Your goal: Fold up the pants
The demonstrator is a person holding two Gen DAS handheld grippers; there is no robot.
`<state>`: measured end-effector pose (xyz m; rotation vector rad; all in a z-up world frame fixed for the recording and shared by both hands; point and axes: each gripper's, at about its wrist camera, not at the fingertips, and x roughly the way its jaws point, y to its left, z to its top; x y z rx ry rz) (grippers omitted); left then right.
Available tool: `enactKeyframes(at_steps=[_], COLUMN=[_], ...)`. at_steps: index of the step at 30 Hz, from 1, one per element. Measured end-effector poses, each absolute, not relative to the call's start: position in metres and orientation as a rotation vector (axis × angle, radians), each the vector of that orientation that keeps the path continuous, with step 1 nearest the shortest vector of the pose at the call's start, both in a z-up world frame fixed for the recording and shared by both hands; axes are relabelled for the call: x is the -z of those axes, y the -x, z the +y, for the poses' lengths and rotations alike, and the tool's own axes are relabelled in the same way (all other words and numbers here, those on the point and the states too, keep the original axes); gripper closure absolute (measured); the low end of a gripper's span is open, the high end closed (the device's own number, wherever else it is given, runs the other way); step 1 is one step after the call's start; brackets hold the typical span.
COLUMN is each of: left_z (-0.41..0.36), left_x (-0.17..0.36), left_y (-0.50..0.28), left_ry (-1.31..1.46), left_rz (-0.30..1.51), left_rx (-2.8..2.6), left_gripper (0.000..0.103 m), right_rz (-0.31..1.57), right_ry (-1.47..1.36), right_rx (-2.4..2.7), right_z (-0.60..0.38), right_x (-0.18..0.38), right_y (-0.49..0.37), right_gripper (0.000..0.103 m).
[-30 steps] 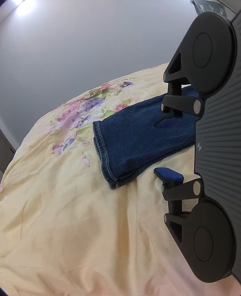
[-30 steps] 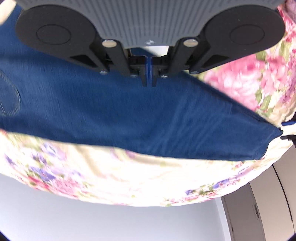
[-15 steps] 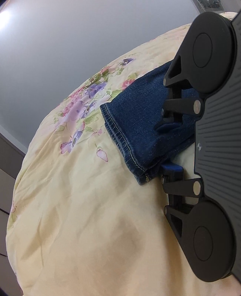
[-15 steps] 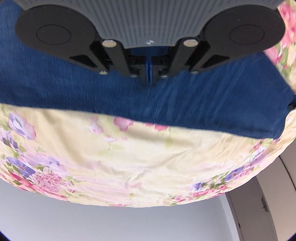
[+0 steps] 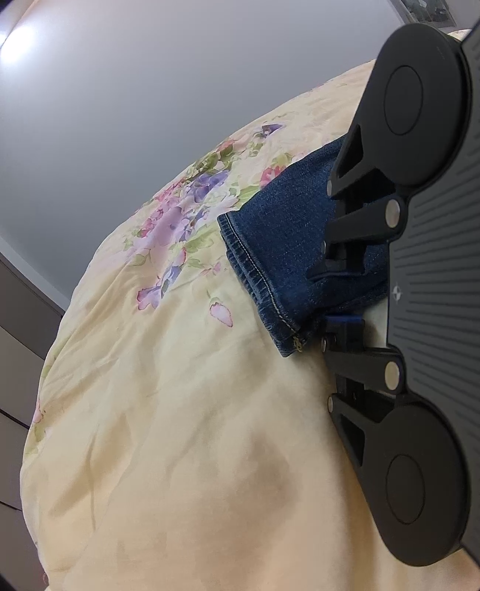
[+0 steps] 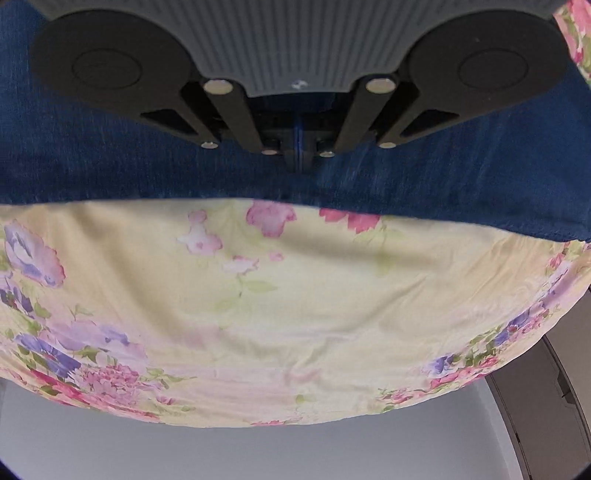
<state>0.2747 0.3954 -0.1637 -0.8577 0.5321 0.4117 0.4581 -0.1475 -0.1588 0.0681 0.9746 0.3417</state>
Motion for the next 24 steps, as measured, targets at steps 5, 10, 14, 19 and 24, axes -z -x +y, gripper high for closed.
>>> enactKeyframes(at_steps=[5,10,14,19,24], left_z=[0.390,0.387,0.383,0.361,0.289], left_x=[0.153,0.146,0.134,0.079,0.004], left_y=[-0.278,-0.280,-0.280,-0.277,-0.274], left_ry=[0.822,0.786,0.769,0.680,0.456], left_rz=[0.543,0.559,0.547,0.484,0.393], left_rx=[-0.434,-0.441,-0.441,-0.387,-0.268], left_gripper=[0.092,0.094,0.096,0.098,0.098], right_rz=[1.022,1.042,1.039,1.045,0.969], right_ry=[-0.077,-0.086,-0.080,-0.135,-0.150], right_rx=[-0.395,-0.400,-0.390,-0.405,-0.417], right_z=[-0.158,-0.162,-0.159,-0.169,-0.193], right_x=[0.153,0.157,0.172,0.161,0.130], right_y=[-0.390,-0.342,-0.339,-0.341,-0.327], right_gripper=[0.103,0.103,0.103,0.103,0.103])
